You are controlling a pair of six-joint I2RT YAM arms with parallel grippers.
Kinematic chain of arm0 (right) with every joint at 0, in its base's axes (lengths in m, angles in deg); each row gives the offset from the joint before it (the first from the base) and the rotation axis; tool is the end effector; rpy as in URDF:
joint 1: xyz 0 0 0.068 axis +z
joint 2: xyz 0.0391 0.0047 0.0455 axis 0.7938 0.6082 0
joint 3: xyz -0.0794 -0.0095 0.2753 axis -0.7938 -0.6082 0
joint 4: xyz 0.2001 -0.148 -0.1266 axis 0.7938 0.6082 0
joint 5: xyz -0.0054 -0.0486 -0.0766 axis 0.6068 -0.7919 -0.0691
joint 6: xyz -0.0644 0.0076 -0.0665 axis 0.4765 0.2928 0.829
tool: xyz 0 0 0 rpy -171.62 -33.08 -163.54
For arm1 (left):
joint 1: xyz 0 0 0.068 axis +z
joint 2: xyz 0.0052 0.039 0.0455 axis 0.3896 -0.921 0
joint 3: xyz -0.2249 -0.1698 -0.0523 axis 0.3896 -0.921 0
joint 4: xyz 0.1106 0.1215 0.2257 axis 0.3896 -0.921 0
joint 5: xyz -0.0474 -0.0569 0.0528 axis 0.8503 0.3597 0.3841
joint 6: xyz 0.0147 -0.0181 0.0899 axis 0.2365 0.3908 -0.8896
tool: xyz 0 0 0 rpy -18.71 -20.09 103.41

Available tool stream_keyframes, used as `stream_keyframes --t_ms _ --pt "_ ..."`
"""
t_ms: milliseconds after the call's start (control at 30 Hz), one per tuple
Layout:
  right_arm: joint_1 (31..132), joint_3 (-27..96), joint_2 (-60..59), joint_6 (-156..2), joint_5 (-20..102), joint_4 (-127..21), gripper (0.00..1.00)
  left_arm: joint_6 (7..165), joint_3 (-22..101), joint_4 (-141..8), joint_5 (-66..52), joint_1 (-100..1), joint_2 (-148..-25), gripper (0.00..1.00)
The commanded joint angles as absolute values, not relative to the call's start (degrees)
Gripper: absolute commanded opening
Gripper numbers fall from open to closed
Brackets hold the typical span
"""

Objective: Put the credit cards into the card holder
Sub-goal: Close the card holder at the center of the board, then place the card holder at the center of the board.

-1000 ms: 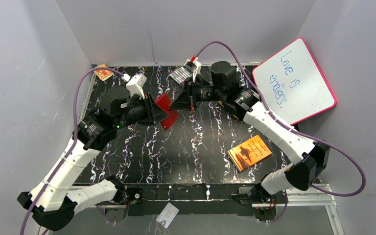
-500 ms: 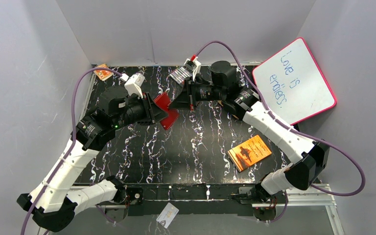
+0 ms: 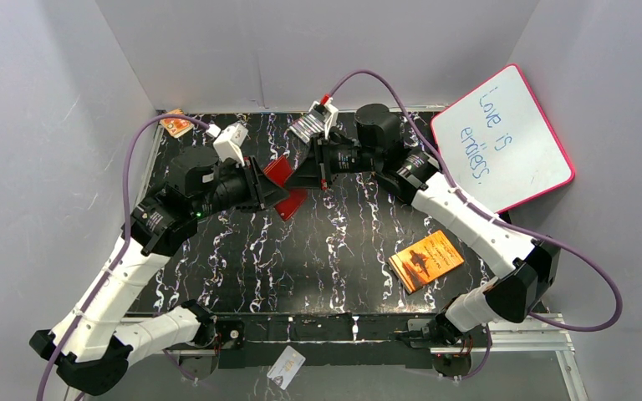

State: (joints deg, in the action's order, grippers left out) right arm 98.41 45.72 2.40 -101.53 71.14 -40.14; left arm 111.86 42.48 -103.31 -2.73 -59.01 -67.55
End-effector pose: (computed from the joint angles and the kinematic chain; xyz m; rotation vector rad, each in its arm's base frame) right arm 0.2350 0.3151 0.4367 -0.7773 1.8301 1.4980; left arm 0.1893 -0.1609 0.4450 0.1376 1.9839 -1.0787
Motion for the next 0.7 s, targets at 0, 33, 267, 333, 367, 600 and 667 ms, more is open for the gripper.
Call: stream_keyframes --t_ms 0,33,267,333,367,600,667 --pt "100.82 45.22 3.7 -99.91 66.93 -39.46 0.04 111.96 44.84 -90.08 7.48 -61.76 -65.29 0.0" --pt "100.55 45.4 2.84 -99.54 67.01 -38.87 0.13 111.38 44.28 -91.68 5.51 -61.7 -64.88 0.0" --pt "97.67 48.11 -8.75 -94.83 62.89 -31.12 0.64 110.84 32.67 -96.13 -2.04 -61.73 -58.15 0.0" --pt "97.42 46.74 -13.49 -91.61 54.93 -28.98 0.76 112.45 27.1 -94.01 -1.37 -61.72 -56.91 0.0" --pt "97.36 43.21 -16.09 -91.3 51.13 -30.52 0.8 113.41 23.9 -92.26 -0.97 -61.76 -57.17 0.0" --pt "97.38 20.79 -24.54 -92.57 36.48 -34.37 0.82 114.88 9.64 -79.07 -1.65 -61.69 -72.48 0.0" --pt "97.41 16.99 -25.74 -93.24 36.16 -34.55 0.81 114.61 6.38 -74.55 -1.07 -60.96 -80.15 0.0"
